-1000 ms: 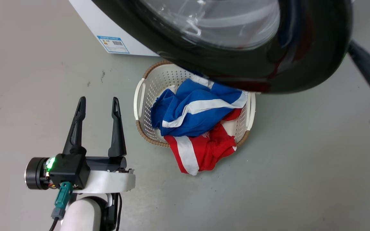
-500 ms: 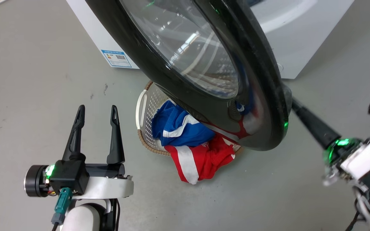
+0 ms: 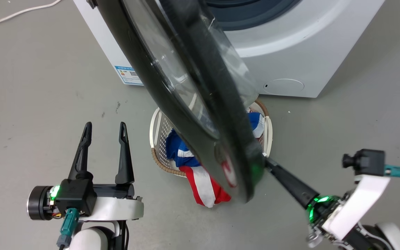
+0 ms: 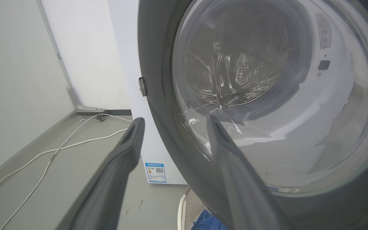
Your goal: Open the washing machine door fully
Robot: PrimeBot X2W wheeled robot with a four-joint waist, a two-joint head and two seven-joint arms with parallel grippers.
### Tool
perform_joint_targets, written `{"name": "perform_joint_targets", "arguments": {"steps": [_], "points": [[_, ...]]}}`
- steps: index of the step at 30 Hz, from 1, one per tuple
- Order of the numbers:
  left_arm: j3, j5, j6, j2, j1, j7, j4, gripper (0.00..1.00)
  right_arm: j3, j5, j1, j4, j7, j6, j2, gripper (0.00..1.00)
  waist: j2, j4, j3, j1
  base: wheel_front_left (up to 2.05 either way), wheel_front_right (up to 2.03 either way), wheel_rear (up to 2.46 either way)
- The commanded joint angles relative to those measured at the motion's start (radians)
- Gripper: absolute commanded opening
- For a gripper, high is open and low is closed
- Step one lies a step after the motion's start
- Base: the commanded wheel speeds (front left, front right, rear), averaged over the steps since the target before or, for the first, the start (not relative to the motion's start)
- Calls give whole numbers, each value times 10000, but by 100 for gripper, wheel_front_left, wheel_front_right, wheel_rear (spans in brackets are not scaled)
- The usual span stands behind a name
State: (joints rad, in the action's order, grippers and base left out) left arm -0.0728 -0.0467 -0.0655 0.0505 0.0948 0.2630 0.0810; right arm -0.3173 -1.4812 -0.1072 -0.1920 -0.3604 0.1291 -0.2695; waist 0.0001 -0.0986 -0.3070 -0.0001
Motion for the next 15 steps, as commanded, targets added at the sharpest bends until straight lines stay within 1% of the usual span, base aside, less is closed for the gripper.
{"name": "perform_joint_targets", "arguments": {"steps": [1, 9, 10, 11, 15], "points": [[-10, 61, 17, -2, -85, 27, -27, 100, -346, 36, 104, -6, -42, 29, 137, 0, -1, -24, 64, 1, 0, 0, 0], [-39, 76, 36, -1, -171, 27, -81, 100, -1397, 34, -131, 283, -207, 29, 363, 0, -1, -118, 287, 1, 0, 0, 0], [-42, 86, 49, -1, -213, 27, -104, 100, -1720, 56, -204, 443, -297, 29, 414, 0, -1, -147, 347, 1, 0, 0, 0], [-42, 86, 49, -1, -213, 27, -104, 100, -1720, 56, -204, 443, -297, 29, 414, 0, -1, -147, 347, 1, 0, 0, 0], [-54, 65, 71, -1, -298, 27, -156, 100, -2390, 2, -413, 976, -355, 29, 655, 0, -1, -233, 492, 1, 0, 0, 0]]}}
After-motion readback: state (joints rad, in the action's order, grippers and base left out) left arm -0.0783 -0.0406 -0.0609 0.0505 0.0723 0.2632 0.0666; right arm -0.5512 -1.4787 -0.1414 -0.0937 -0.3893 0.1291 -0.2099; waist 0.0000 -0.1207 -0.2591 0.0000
